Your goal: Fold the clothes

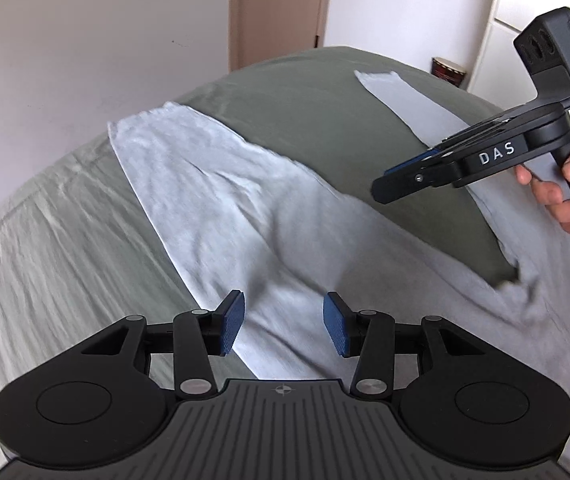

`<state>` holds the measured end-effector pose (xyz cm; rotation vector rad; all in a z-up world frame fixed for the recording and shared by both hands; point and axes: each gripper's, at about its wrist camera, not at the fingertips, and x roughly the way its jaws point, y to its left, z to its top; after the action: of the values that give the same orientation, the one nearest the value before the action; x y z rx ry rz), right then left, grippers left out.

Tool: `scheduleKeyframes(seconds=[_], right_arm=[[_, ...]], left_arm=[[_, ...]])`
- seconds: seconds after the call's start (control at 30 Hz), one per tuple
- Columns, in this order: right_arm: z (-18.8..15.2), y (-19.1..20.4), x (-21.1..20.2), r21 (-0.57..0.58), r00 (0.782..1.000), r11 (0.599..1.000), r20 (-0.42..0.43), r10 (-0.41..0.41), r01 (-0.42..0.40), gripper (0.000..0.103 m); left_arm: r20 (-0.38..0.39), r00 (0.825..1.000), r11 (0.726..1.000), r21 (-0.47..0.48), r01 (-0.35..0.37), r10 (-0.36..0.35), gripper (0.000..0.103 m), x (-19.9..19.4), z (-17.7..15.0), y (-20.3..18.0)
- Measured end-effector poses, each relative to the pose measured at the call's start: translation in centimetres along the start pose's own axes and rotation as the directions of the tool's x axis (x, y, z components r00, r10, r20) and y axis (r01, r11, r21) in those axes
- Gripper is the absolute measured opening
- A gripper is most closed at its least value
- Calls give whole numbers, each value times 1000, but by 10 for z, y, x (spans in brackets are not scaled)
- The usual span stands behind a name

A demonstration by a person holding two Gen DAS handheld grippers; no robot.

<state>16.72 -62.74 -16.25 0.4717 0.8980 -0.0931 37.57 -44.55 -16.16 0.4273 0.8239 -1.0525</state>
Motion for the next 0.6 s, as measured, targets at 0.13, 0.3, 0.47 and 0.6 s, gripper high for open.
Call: scheduleKeyframes(seconds=[0.13,0.3,0.47,0.6], right_arm=[[-19,-7,7,62,998,996,-19,60,-59,34],[-24,5,13,32,999,999,-31,37,-36,5],[-19,14,10,-21,997,999,-54,-49,48,4],[-20,15,13,-17,995,997,-68,-71,70,4]], left_arm=[[-12,1000,1000,1,1,-1,43,0,-10,-6],[-22,1000,1000,9,-8,8,43,2,-11,-8],[-24,1000,1000,21,-13,13,43,4,-12,-9],[-24,1000,1000,21,-19,20,45,6,-13,-8]])
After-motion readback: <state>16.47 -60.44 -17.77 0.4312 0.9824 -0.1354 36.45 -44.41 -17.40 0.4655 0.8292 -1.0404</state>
